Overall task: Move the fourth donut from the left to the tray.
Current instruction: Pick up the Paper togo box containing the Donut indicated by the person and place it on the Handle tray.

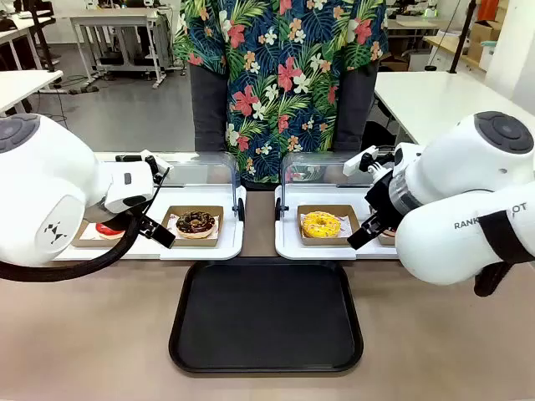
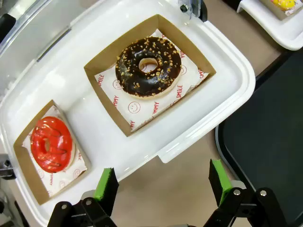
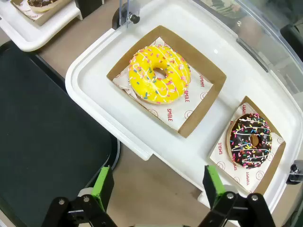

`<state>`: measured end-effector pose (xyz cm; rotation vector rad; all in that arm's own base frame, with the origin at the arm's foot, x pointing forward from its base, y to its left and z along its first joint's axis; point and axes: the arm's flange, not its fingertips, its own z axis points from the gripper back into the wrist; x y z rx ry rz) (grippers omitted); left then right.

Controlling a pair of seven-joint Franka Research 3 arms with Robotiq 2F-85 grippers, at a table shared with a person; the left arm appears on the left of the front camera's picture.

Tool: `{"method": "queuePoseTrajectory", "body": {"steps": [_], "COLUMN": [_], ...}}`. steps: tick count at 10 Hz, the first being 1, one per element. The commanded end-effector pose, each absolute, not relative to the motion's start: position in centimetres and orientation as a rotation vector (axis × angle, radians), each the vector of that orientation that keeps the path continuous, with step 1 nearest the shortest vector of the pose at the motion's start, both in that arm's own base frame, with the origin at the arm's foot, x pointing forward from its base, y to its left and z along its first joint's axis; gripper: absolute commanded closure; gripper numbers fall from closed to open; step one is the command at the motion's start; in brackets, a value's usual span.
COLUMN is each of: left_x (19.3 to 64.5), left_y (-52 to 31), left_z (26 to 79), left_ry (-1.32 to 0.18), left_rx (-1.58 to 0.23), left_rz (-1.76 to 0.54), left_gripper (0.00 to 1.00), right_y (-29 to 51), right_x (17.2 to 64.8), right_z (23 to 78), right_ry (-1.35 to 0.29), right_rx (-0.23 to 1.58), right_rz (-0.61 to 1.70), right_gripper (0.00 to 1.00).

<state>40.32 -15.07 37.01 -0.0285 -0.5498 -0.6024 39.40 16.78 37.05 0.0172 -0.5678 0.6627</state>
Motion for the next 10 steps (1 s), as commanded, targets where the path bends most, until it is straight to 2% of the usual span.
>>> {"method": "queuePoseTrajectory", "body": {"steps": [1, 10], "left_x": [40.32, 40.32], "left_y": [-15.07, -15.07], "left_z": [37.04, 37.01], "left_ry": [-0.55, -0.55], "left_rx": [-0.029, -0.028], "left_rz": [-0.602, -0.602], "left_gripper": [0.0, 0.0], "right_y": [16.78, 16.78], "right_x": [39.4, 39.4], "right_z": [37.05, 37.05], "right_ry": [-0.568, -0.568], "right_rx": [0.017, 0.017], "right_rz": [0.663, 0.663], "right_gripper": [0.0, 0.0]}}
